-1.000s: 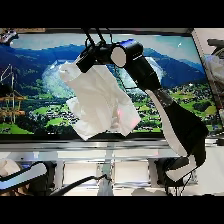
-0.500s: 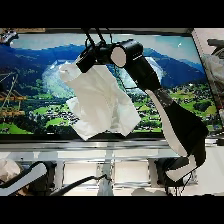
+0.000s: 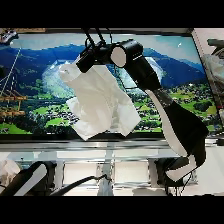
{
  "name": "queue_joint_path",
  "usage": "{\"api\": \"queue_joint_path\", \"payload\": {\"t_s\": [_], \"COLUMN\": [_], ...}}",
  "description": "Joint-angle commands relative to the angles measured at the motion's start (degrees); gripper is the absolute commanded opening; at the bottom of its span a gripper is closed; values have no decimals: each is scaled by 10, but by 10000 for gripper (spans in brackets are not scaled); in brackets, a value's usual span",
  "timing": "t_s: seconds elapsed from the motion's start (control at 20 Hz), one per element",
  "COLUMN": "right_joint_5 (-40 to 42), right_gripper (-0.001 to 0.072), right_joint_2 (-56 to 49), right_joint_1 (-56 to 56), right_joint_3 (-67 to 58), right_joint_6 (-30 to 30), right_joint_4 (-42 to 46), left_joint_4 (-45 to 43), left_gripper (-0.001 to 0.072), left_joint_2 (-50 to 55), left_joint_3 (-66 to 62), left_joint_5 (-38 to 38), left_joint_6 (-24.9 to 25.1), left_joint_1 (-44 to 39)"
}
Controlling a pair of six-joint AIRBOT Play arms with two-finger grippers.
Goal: Fold the clothes and pants, and hang the long-sleeved shirts on hangers.
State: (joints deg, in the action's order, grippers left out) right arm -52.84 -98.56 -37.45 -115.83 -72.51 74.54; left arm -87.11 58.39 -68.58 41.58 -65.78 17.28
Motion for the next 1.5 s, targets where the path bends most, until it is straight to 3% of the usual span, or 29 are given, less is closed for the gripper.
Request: {"api": "queue_joint_path", "payload": {"t_s": [0.0, 0.15, 0.35, 0.5, 0.75, 0.9, 1.45], "right_joint_5": [27, 45, 30, 7, -36, -66, -108], "right_gripper": [25, 25, 25, 25, 25, 25, 25], "right_joint_2": [0, 0, 0, 0, 0, 2, 2], "right_joint_1": [2, 6, 7, 7, 6, 6, 6], "right_joint_3": [0, 0, 0, 0, 0, 0, 0], "right_joint_6": [-2, -2, -2, -8, -18, -18, -18], "right_joint_4": [10, 10, 14, 15, 12, 6, -8], "left_joint_4": [43, 59, 129, 174, 173, 156, 165], "left_gripper": [2, 3, 3, 3, 3, 4, 2], "left_joint_2": [-75, -162, -263, -306, -314, -290, -187], "left_joint_3": [-12, -12, -12, -12, -12, -12, -12], "left_joint_5": [52, 207, 347, 398, 396, 346, 261], "left_joint_6": [-21, -68, -39, -19, 47, 66, 234], "left_joint_1": [-47, -85, -149, -182, -202, -217, -219]}}
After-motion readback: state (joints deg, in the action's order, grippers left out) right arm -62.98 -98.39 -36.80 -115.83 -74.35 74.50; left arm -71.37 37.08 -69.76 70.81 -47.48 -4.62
